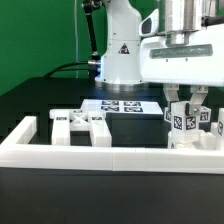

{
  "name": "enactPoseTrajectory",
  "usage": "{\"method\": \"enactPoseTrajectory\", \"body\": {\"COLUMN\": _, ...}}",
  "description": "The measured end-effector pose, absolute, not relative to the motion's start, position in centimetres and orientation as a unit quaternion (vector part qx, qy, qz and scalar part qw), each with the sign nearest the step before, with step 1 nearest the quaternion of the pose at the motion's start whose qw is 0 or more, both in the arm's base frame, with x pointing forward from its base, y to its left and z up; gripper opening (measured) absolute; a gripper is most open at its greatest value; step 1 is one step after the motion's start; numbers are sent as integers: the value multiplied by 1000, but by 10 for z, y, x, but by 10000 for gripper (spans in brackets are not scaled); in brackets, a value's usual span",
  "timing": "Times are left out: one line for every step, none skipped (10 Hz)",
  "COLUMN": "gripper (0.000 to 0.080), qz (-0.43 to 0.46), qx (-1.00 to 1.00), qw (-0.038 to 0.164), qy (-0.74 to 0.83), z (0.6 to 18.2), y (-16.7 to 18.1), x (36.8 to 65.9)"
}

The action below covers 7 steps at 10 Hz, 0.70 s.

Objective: Assemble chair

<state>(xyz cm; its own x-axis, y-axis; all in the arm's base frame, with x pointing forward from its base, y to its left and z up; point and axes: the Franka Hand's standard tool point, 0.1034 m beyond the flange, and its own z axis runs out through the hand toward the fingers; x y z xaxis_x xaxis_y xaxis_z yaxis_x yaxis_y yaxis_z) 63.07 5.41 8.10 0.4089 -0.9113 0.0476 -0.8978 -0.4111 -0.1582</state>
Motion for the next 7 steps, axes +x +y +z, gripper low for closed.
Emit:
{"method": "enactPoseTrajectory", "body": {"gripper": 291, "qz": -60, "qx": -820, "qw": 55, "qy": 566, "z": 81, "y": 54, "x": 630}}
{"method": "enactPoseTrajectory", "body": {"gripper": 291, "qz": -56, "qx": -791, "qw": 59, "qy": 607, "z": 81, "y": 54, "x": 630}}
{"method": "enactPoseTrajectory", "body": {"gripper": 291, "qz": -51, "qx": -762, "qw": 63, "qy": 643, "z": 80, "y": 55, "x": 630}}
{"method": "enactPoseTrajectory", "body": {"gripper": 291, "qz": -44, "qx": -722, "qw": 67, "qy": 687, "z": 80, "y": 55, "x": 629}}
{"method": "enactPoseTrajectory", "body": {"gripper": 291, "qz": -41, "qx": -703, "qw": 70, "qy": 706, "z": 80, "y": 54, "x": 629}}
{"method": "enactPoseTrajectory", "body": {"gripper": 291, "qz": -37, "qx": -680, "qw": 73, "qy": 728, "z": 80, "y": 54, "x": 629}}
{"method": "enactPoseTrajectory", "body": {"gripper": 299, "qz": -37, "qx": -677, "qw": 73, "qy": 731, "z": 80, "y": 54, "x": 629}}
